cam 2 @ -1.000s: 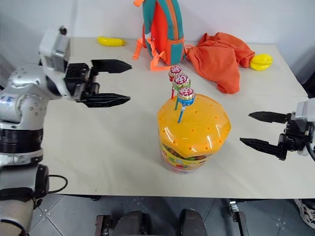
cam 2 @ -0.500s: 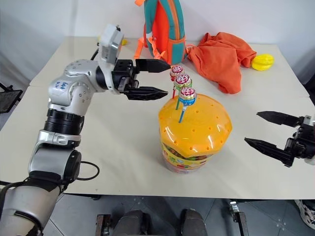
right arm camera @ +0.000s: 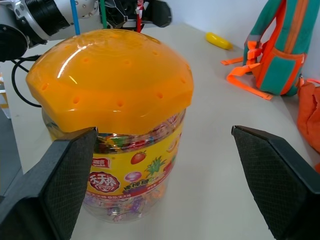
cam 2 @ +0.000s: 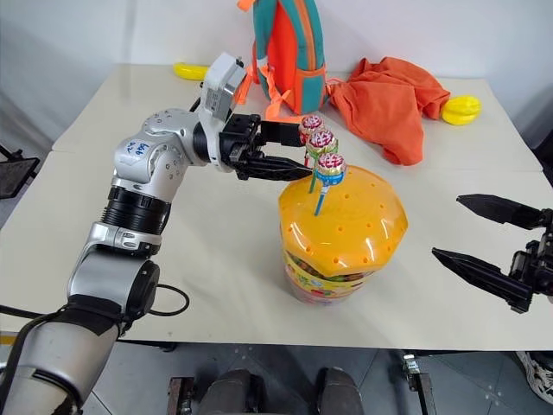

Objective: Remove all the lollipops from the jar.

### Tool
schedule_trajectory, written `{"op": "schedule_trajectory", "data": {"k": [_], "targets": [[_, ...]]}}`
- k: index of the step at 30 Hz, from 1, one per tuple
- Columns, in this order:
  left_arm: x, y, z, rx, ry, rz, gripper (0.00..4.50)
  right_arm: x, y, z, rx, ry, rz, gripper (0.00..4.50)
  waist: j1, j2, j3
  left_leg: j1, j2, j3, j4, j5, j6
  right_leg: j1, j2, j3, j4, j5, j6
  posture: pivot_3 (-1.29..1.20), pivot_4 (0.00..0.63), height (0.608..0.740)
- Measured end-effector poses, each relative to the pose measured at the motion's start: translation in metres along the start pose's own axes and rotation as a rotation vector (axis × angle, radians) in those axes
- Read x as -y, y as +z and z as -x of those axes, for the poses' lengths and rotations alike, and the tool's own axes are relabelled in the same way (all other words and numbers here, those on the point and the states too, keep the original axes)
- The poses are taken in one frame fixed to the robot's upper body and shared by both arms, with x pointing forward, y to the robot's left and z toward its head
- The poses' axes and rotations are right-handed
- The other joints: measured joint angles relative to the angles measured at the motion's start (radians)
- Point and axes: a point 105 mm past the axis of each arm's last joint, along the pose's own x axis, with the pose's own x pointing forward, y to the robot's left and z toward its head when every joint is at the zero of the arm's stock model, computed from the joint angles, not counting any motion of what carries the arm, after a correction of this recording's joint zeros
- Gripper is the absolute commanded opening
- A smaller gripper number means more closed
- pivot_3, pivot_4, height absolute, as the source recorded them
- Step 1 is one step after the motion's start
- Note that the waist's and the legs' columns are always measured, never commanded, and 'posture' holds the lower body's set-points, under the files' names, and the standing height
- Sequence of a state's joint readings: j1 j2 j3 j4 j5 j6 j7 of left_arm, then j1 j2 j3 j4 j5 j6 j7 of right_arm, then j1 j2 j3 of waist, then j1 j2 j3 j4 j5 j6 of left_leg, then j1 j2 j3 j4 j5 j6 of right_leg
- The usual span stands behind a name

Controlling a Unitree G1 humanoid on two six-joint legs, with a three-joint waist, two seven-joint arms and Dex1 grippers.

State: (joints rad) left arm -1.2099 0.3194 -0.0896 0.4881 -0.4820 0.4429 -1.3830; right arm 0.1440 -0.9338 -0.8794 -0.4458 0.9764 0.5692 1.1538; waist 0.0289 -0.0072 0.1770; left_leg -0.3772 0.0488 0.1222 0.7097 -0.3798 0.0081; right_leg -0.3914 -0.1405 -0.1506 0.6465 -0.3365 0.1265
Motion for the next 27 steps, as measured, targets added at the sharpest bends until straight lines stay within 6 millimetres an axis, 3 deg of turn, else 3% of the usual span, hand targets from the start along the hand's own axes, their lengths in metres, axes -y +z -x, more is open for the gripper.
{"op": "schedule_trajectory", "data": {"k": [6, 7, 14, 20, 23, 27], "targets": [[0.001, 0.002, -0.004, 0.01, -0.014, -0.019, 0.19, 0.003, 0.003, 0.0, 0.014, -0.009, 0.027, 4.5, 0.001, 0.0, 0.0, 0.0, 0.0, 0.0, 0.0, 0.0, 0.0, 0.0, 0.0, 0.0, 0.0, 0.0, 0.0, 0.0, 0.15, 0.74], [0.001, 0.003, -0.004, 0.01, -0.017, -0.028, 0.04, 0.003, 0.004, 0.001, 0.017, -0.012, 0.031, 4.5, 0.001, 0.0, 0.0, 0.0, 0.0, 0.0, 0.0, 0.0, 0.0, 0.0, 0.0, 0.0, 0.0, 0.0, 0.0, 0.0, 0.15, 0.74], [-0.005, 0.035, -0.004, 0.049, 0.029, -0.119, 0.04, 0.01, 0.007, 0.002, 0.033, -0.024, 0.057, 4.5, 0.001, 0.0, 0.0, -0.001, 0.0, -0.001, 0.001, 0.0, 0.0, 0.0, 0.0, 0.0, 0.0, 0.0, 0.0, 0.0, 0.15, 0.74], [-0.016, 0.062, 0.009, 0.052, 0.161, -0.214, 0.04, 0.016, 0.011, 0.003, 0.021, -0.017, 0.072, 4.5, -0.002, 0.0, 0.0, -0.001, 0.0, -0.001, 0.001, 0.0, 0.0, 0.0, 0.0, -0.001, 0.0, 0.0, 0.0, 0.0, 0.15, 0.74], [-0.027, 0.059, 0.039, -0.066, 0.339, -0.184, 0.04, 0.019, 0.01, 0.004, 0.018, -0.011, 0.067, 4.5, -0.004, 0.0, 0.0, -0.001, 0.0, -0.001, 0.0, 0.0, 0.0, 0.0, 0.0, 0.0, 0.0, 0.0, 0.0, 0.0, 0.15, 0.74], [-0.026, 0.027, 0.083, -0.245, 0.52, -0.044, 0.04, 0.018, 0.006, 0.004, 0.014, 0.012, 0.042, 4.5, -0.006, 0.0, 0.0, 0.0, 0.0, -0.002, 0.0, 0.0, 0.0, 0.0, 0.0, 0.0, 0.0, 0.0, 0.0, 0.0, 0.15, 0.74]]}}
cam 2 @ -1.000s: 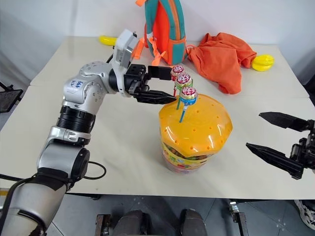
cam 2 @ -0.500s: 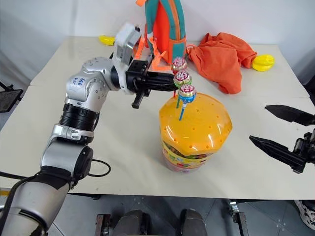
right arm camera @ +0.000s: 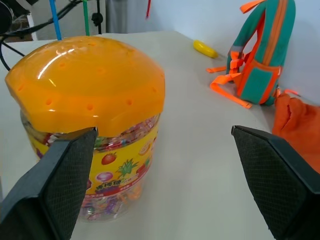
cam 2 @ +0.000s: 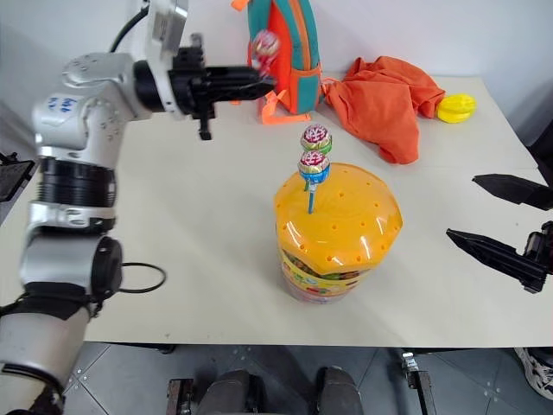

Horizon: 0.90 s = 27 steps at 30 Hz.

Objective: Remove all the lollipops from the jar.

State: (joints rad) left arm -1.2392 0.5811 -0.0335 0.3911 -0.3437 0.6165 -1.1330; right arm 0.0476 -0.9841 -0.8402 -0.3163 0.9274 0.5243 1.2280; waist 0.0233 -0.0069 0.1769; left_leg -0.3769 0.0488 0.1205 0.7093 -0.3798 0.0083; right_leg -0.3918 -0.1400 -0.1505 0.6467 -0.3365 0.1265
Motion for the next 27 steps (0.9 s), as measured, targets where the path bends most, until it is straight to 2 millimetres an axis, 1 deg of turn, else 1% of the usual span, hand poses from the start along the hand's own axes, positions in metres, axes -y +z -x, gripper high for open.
{"op": "schedule_trajectory", "data": {"k": [2, 3, 5, 7, 9, 10, 12, 14, 16, 18, 22, 25, 27], "targets": [[-0.002, -0.023, 0.013, -0.094, 0.064, 0.074, 0.04, -0.002, -0.001, -0.002, -0.014, 0.032, -0.009, 4.5, 0.003, 0.0, 0.0, -0.001, 0.0, 0.0, 0.001, 0.0, 0.0, 0.0, 0.0, 0.0, 0.0, 0.0, 0.0, 0.0, 0.15, 0.74], [-0.005, -0.037, 0.025, -0.162, 0.12, 0.112, 0.04, -0.004, 0.0, -0.002, -0.022, 0.051, -0.011, 4.5, 0.002, 0.0, 0.0, -0.001, 0.0, -0.001, 0.001, 0.0, 0.0, 0.0, 0.0, 0.0, 0.0, 0.0, 0.0, 0.0, 0.15, 0.74], [-0.007, -0.057, 0.045, -0.252, 0.207, 0.184, 0.04, -0.006, 0.002, -0.003, -0.023, 0.075, -0.024, 4.5, 0.003, -0.001, 0.0, -0.001, 0.0, -0.001, 0.001, 0.0, 0.0, 0.0, 0.0, 0.0, 0.0, 0.0, 0.0, 0.0, 0.15, 0.74], [-0.003, -0.08, 0.065, -0.36, 0.291, 0.259, 0.04, -0.01, 0.004, -0.006, -0.015, 0.121, -0.042, 4.5, 0.004, 0.0, 0.0, -0.001, 0.0, -0.001, 0.001, 0.0, 0.0, 0.0, 0.0, 0.0, 0.0, 0.0, 0.0, 0.0, 0.15, 0.74], [0.003, -0.103, 0.081, -0.451, 0.362, 0.342, 0.04, -0.018, 0.007, -0.01, -0.018, 0.178, -0.051, 4.5, 0.005, -0.001, 0.0, -0.001, 0.0, -0.002, 0.001, 0.0, 0.0, 0.0, 0.0, 0.0, 0.0, 0.0, 0.0, 0.0, 0.15, 0.74], [0.006, -0.115, 0.087, -0.493, 0.393, 0.394, 0.04, -0.021, 0.008, -0.012, -0.024, 0.207, -0.061, 4.5, 0.007, -0.001, 0.0, -0.001, 0.0, -0.002, 0.001, 0.0, 0.0, 0.001, 0.0, 0.0, 0.0, 0.0, 0.0, 0.0, 0.15, 0.74], [0.012, -0.131, 0.096, -0.556, 0.441, 0.452, 0.04, -0.024, 0.012, -0.015, -0.02, 0.243, -0.077, 4.5, 0.008, -0.002, 0.001, -0.001, 0.0, -0.002, 0.002, 0.0, 0.0, 0.001, 0.0, 0.001, 0.0, 0.0, 0.0, 0.0, 0.15, 0.74], [0.019, -0.148, 0.106, -0.62, 0.482, 0.504, 0.04, -0.023, 0.017, -0.017, -0.007, 0.256, -0.076, 4.5, 0.008, -0.002, 0.001, -0.001, 0.0, -0.001, 0.002, 0.0, 0.0, 0.001, 0.0, 0.001, 0.001, 0.0, 0.0, 0.0, 0.15, 0.74], [0.027, -0.165, 0.113, -0.692, 0.508, 0.563, 0.04, -0.021, 0.017, -0.017, -0.019, 0.252, -0.087, 4.5, 0.01, -0.002, 0.001, -0.001, 0.0, -0.002, 0.002, 0.0, 0.0, 0.001, 0.0, 0.001, 0.001, 0.0, 0.0, 0.0, 0.15, 0.74], [0.033, -0.176, 0.116, -0.74, 0.528, 0.61, 0.04, -0.022, 0.014, -0.019, -0.026, 0.258, -0.1, 4.5, 0.014, -0.003, 0.001, -0.001, 0.0, -0.001, 0.002, 0.0, 0.0, 0.001, 0.0, 0.001, 0.001, 0.0, 0.0, 0.0, 0.15, 0.74], [0.035, -0.18, 0.124, -0.807, 0.574, 0.646, 0.04, -0.024, 0.008, -0.022, -0.023, 0.262, -0.113, 4.5, 0.018, -0.004, 0.001, -0.001, 0.0, -0.001, 0.002, 0.0, 0.0, 0.0, 0.0, 0.001, 0.001, 0.0, 0.0, 0.0, 0.15, 0.74], [0.036, -0.18, 0.13, -0.841, 0.603, 0.689, 0.69, -0.023, 0.005, -0.022, -0.025, 0.248, -0.106, 4.5, 0.019, -0.004, 0.001, -0.001, 0.0, 0.0, 0.002, 0.0, 0.0, 0.0, 0.0, 0.001, 0.001, 0.0, 0.0, 0.0, 0.15, 0.74], [0.037, -0.177, 0.129, -0.858, 0.607, 0.713, 1.27, -0.022, 0.004, -0.022, -0.037, 0.233, -0.091, 4.5, 0.022, -0.004, 0.001, -0.001, 0.0, 0.0, 0.003, 0.0, 0.0, 0.0, 0.0, 0.001, 0.001, 0.0, 0.0, 0.0, 0.15, 0.74]]}}
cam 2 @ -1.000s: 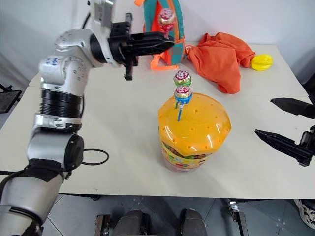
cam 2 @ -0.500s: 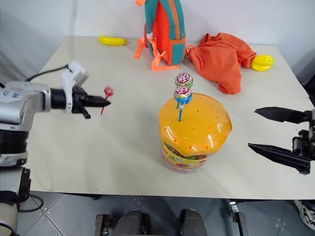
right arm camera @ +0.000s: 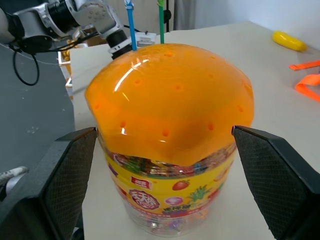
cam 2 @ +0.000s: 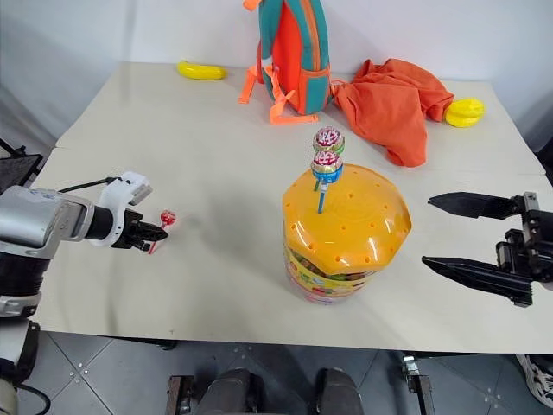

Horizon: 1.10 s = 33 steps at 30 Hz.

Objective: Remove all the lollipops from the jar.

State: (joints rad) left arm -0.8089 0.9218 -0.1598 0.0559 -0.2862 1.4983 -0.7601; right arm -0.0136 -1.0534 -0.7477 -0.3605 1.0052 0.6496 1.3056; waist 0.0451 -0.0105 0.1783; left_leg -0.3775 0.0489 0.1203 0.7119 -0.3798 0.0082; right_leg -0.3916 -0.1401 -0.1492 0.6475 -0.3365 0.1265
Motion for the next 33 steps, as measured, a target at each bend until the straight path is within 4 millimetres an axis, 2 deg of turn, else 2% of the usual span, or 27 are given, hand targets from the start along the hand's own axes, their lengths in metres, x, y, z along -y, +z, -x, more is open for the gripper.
{"op": "schedule_trajectory", "data": {"k": [4, 7, 10, 11, 15, 17, 21, 25, 30, 33], "targets": [[-0.003, -0.003, 0.007, -0.034, 0.024, 0.011, 2.5, 0.0, -0.003, -0.001, -0.024, -0.017, 0.022, 4.5, 0.0, 0.0, 0.0, 0.0, 0.0, 0.0, 0.0, 0.0, 0.0, 0.0, 0.0, 0.0, 0.0, 0.0, 0.0, 0.0, 0.15, 0.74], [-0.001, 0.005, 0.012, -0.017, 0.025, -0.004, 3.42, -0.001, -0.005, 0.0, -0.021, -0.006, -0.013, 4.5, 0.006, 0.0, 0.0, 0.0, 0.0, 0.0, 0.0, 0.0, 0.0, 0.0, 0.0, 0.0, 0.0, 0.0, 0.0, 0.0, 0.15, 0.74], [-0.001, 0.014, 0.02, 0.005, 0.034, -0.028, 4.31, -0.001, 0.001, 0.0, 0.024, 0.006, -0.017, 4.5, 0.005, 0.0, 0.0, 0.0, 0.0, 0.0, 0.001, 0.0, 0.0, 0.0, 0.0, 0.0, 0.0, 0.0, 0.0, 0.0, 0.15, 0.74], [0.001, 0.02, 0.023, 0.029, 0.024, -0.049, 4.48, -0.001, 0.002, 0.001, 0.03, 0.008, -0.018, 4.5, 0.007, 0.0, 0.0, 0.0, 0.0, 0.0, 0.001, 0.0, 0.0, 0.0, 0.0, 0.0, 0.0, 0.0, 0.0, 0.0, 0.15, 0.74], [0.022, 0.052, 0.036, 0.202, -0.097, -0.195, 4.48, -0.002, 0.005, 0.003, 0.045, 0.034, 0.014, 4.5, 0.007, 0.0, 0.0, 0.0, 0.0, 0.0, 0.001, 0.0, 0.0, 0.0, 0.0, 0.0, 0.0, 0.0, 0.0, 0.0, 0.15, 0.74], [0.046, 0.074, 0.046, 0.362, -0.216, -0.337, 4.48, 0.002, 0.014, 0.004, 0.078, 0.028, 0.059, 4.5, 0.007, 0.0, 0.0, -0.001, 0.0, 0.0, 0.002, 0.0, 0.0, 0.0, 0.0, 0.0, 0.0, 0.0, 0.0, 0.0, 0.15, 0.74], [0.083, 0.103, 0.069, 0.657, -0.43, -0.559, 4.48, 0.002, 0.02, 0.004, 0.104, 0.041, 0.081, 4.5, 0.005, 0.0, 0.0, -0.001, 0.0, 0.0, 0.002, 0.0, 0.0, 0.0, 0.0, 0.0, 0.001, 0.0, 0.0, 0.0, 0.15, 0.74], [0.129, 0.112, 0.083, 0.9, -0.758, -0.739, 4.48, -0.003, 0.023, 0.002, 0.172, 0.074, 0.08, 4.5, 0.01, 0.0, 0.0, -0.001, 0.0, 0.0, 0.004, 0.0, 0.0, 0.0, 0.0, -0.001, 0.002, 0.0, 0.0, 0.0, 0.15, 0.74], [0.163, 0.113, 0.087, 0.993, -1.028, -0.89, 4.48, -0.011, 0.022, -0.004, 0.224, 0.075, 0.073, 4.5, 0.007, 0.0, 0.0, -0.002, 0.0, -0.001, 0.003, 0.0, 0.0, 0.0, 0.0, -0.001, 0.002, 0.0, 0.0, 0.0, 0.15, 0.74], [0.18, 0.116, 0.081, 1.003, -1.125, -0.914, 4.48, -0.015, 0.019, -0.008, 0.227, 0.058, 0.071, 4.5, 0.007, 0.0, 0.0, -0.002, 0.0, -0.001, 0.004, 0.0, 0.001, 0.0, 0.0, -0.001, 0.002, 0.0, 0.0, 0.0, 0.15, 0.74]]}}
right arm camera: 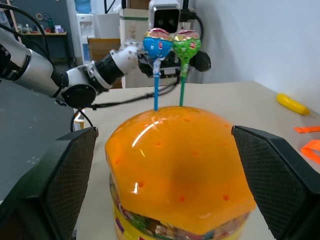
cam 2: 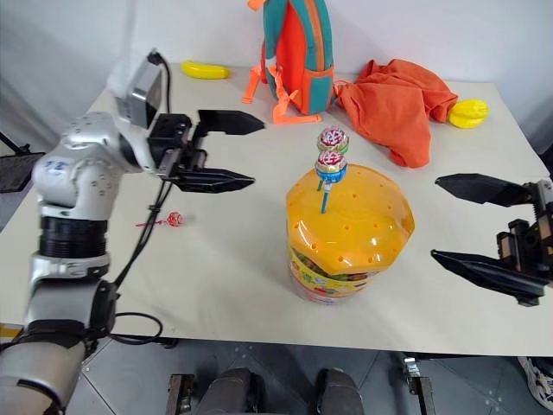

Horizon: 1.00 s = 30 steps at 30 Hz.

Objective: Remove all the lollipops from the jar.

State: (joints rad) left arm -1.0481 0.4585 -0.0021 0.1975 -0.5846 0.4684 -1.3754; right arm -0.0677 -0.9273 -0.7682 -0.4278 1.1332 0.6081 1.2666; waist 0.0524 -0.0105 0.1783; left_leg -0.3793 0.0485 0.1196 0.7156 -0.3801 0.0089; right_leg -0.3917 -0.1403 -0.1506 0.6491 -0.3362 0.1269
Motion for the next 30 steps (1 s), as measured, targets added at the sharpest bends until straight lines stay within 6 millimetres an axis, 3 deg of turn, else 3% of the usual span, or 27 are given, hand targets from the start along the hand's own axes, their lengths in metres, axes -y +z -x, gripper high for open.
{"op": "schedule_trajectory", "data": {"k": [6, 12, 15, 28, 30], "targets": [[-0.008, -0.013, -0.03, 0.041, -0.08, 0.04, 4.48, -0.004, -0.004, 0.0, 0.007, -0.058, -0.008, 4.5, 0.0, 0.0, 0.0, 0.0, 0.0, 0.0, 0.0, 0.0, 0.0, 0.0, 0.0, 0.0, 0.0, 0.0, 0.0, 0.0, 0.15, 0.74], [-0.017, -0.016, -0.044, 0.076, -0.122, 0.067, 4.48, -0.009, -0.002, 0.0, 0.014, -0.078, 0.002, 4.5, -0.003, 0.0, 0.0, 0.0, 0.0, 0.0, 0.0, 0.0, 0.0, 0.0, 0.0, 0.0, -0.001, 0.0, 0.0, 0.0, 0.15, 0.74], [-0.015, -0.019, -0.045, 0.082, -0.149, 0.088, 3.94, -0.01, 0.001, 0.0, 0.022, -0.084, 0.014, 4.5, -0.003, 0.0, 0.0, 0.0, 0.0, 0.0, 0.0, 0.0, 0.0, 0.0, 0.0, 0.0, -0.001, 0.0, 0.0, 0.0, 0.15, 0.74], [-0.009, -0.017, -0.056, 0.128, -0.217, 0.106, 0.13, -0.01, 0.003, 0.0, 0.027, -0.109, 0.04, 4.5, 0.0, 0.0, 0.0, -0.001, 0.0, -0.001, 0.0, 0.0, 0.0, 0.0, 0.0, 0.0, -0.001, 0.0, 0.0, 0.0, 0.15, 0.74], [-0.009, -0.017, -0.057, 0.131, -0.221, 0.107, 0.06, -0.009, 0.003, 0.0, 0.027, -0.113, 0.042, 4.5, 0.0, 0.0, 0.0, -0.001, 0.0, -0.001, 0.0, 0.0, 0.0, 0.0, 0.0, 0.0, -0.002, 0.0, 0.0, 0.0, 0.15, 0.74]]}}
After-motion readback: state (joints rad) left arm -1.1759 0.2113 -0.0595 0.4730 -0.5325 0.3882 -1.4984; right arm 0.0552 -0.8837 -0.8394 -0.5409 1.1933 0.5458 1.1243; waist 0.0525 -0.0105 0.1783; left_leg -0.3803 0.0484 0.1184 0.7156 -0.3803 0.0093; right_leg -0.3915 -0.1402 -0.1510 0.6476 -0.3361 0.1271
